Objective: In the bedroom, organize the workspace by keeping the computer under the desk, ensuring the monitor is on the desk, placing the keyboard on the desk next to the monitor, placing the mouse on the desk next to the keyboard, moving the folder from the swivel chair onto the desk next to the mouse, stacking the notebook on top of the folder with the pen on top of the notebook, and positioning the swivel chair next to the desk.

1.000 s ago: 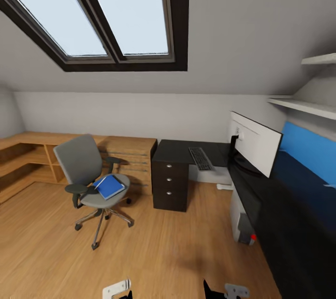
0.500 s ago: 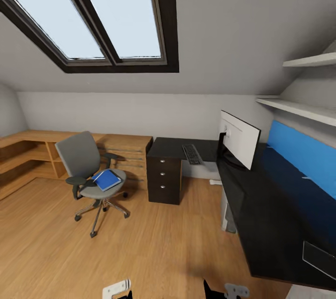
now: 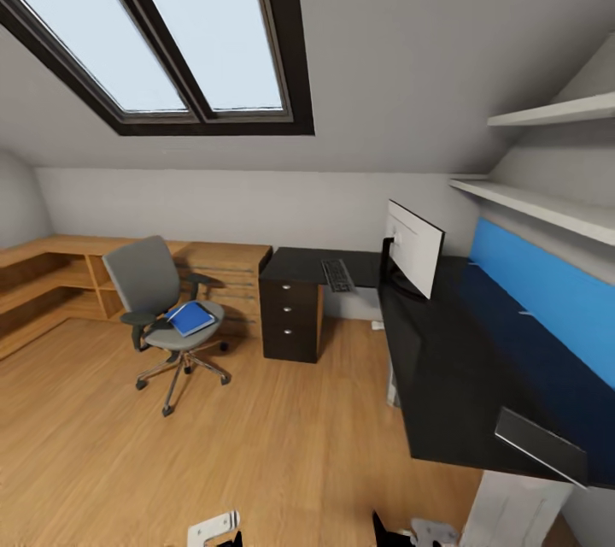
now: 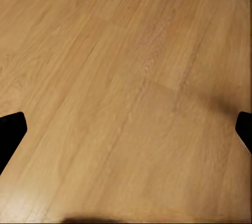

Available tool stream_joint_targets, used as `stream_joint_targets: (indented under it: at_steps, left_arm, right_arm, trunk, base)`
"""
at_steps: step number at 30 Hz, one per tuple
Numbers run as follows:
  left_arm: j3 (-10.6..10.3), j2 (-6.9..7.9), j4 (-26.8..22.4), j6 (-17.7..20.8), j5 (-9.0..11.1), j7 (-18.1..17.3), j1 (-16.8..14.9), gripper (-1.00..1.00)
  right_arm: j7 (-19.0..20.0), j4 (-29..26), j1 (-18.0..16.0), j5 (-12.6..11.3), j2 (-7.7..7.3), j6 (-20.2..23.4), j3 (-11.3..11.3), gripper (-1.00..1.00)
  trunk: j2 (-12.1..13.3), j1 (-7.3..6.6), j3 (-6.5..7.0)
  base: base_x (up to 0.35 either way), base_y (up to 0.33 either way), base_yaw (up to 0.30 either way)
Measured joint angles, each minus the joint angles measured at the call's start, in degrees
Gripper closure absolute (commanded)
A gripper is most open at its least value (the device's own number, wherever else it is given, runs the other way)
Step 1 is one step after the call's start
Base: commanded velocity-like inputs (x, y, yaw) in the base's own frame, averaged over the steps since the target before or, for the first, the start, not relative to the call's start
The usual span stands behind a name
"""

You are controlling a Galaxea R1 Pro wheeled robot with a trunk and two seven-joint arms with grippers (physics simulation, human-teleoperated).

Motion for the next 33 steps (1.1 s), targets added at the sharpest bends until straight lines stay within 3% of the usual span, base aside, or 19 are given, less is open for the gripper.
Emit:
stream_joint_targets:
  at_steps: [6,21,33]
  left_arm:
    - [0.00,0.01,0.00,0.00,0.00,-0.01,0.00,-1.00]
    - [0.00,0.00,0.00,0.00,0.00,-0.04,0.00,-1.00]
    - [0.00,0.01,0.01,0.01,-0.01,0.00,-0.01,-1.00]
  right_arm:
    - [-0.02,-0.02,-0.02,0.00,0.00,0.00,0.00,-1.00]
    - [0.00,0.06,0.02,0.01,-0.08,0.00,0.00,-1.00]
    - [0.00,-0.05,0.00,0.00,-0.23,-0.02,0.00,-1.00]
  trunk:
    - [2.41,-1.32,1.08]
    - [2.43,-1.33,1.09]
    - [2.43,-1.35,1.08]
  base:
    - [-0.299,-0.222,0.000]
    - [-0.298,-0.222,-0.009]
    - [-0.203,-0.152,-0.211]
